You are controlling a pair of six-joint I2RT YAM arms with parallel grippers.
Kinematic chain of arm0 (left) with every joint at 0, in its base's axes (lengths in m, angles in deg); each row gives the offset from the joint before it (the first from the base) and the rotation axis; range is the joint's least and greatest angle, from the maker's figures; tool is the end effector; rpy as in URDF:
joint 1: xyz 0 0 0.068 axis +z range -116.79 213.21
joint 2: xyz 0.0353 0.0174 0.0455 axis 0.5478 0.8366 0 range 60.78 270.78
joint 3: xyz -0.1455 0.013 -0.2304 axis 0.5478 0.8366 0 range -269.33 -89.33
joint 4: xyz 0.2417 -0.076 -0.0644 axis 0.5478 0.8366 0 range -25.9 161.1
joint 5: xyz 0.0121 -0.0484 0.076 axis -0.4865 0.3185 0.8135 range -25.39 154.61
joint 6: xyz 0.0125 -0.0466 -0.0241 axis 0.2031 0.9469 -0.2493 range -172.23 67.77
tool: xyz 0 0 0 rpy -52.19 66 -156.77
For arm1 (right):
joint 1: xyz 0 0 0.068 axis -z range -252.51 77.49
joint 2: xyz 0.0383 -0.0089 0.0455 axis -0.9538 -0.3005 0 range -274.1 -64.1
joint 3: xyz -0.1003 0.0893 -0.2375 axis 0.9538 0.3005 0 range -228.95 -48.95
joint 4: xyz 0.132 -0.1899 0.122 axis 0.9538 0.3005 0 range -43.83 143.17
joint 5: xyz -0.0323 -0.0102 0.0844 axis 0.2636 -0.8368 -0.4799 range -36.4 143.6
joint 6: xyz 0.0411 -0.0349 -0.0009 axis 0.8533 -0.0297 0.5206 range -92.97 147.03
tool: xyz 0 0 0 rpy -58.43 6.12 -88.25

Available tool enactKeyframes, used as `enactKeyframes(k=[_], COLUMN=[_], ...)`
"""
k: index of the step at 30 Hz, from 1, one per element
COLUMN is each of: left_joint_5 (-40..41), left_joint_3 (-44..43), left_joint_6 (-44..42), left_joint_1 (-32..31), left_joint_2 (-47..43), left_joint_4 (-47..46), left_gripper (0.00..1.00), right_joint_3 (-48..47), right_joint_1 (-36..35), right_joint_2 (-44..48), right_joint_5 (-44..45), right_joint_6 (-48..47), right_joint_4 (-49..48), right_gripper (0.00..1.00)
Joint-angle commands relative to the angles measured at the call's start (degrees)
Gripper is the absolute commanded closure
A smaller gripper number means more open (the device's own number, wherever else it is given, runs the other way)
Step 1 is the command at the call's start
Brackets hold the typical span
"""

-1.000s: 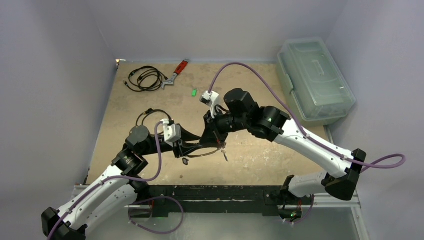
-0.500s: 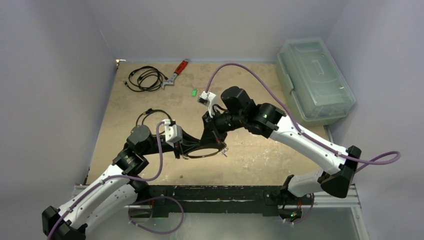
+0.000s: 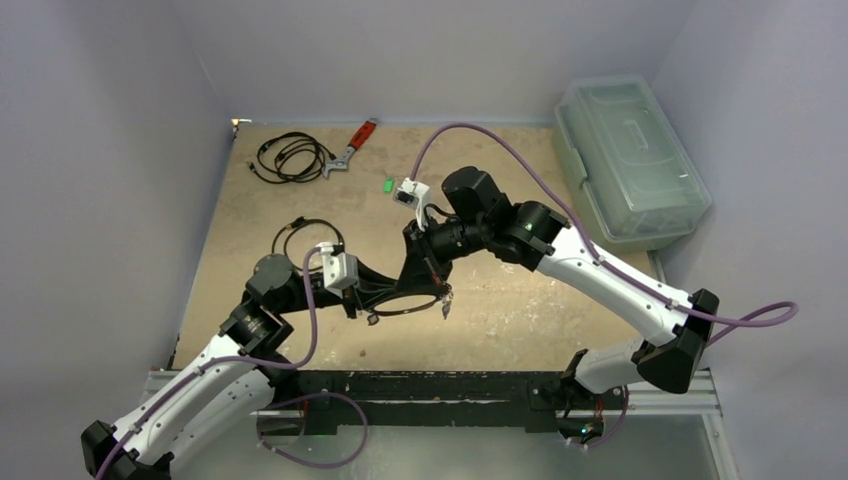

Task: Put the keys on the keyring

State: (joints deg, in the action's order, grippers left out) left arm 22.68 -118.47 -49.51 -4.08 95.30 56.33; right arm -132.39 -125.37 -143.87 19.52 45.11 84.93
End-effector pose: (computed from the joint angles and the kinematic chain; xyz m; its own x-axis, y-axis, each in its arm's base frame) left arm 0.1068 -0.1112 0.3040 -0.0134 -0.0343 -0.9993 0.9824 0.1859 -0.0195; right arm 0.1643 0.2500 0.3894 -0.6208 -0.3939 -0.6778 -0.7831 0.2701 0.5602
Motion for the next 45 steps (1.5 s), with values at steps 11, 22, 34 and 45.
enactKeyframes(k=[11, 22, 34, 45], left_joint_5=[-0.89, -2.56, 4.91, 8.1], left_joint_3=[-3.65, -4.1, -6.06, -3.01], left_joint_6=[-0.66, 6.54, -1.91, -0.82], left_joint_1=[-0.19, 4.11, 5.49, 5.48], left_joint_2=[-0.86, 0.33, -3.9, -9.31], left_joint_4=[0.03, -4.72, 4.26, 3.99], left_gripper=[1.0, 1.0, 1.0, 1.0], right_joint_3=[-4.52, 29.2, 39.06, 40.39], right_joint_1=[2.28, 1.98, 1.97, 1.89], right_joint_2=[3.15, 29.6, 33.92, 29.51], right_joint_5=[3.1, 10.07, 20.72, 3.34], right_joint_6=[-2.35, -14.41, -17.55, -21.58], right_joint_4=[-3.6, -44.78, -61.58, -68.32], right_gripper=[0.46, 0.46, 0.43, 0.5])
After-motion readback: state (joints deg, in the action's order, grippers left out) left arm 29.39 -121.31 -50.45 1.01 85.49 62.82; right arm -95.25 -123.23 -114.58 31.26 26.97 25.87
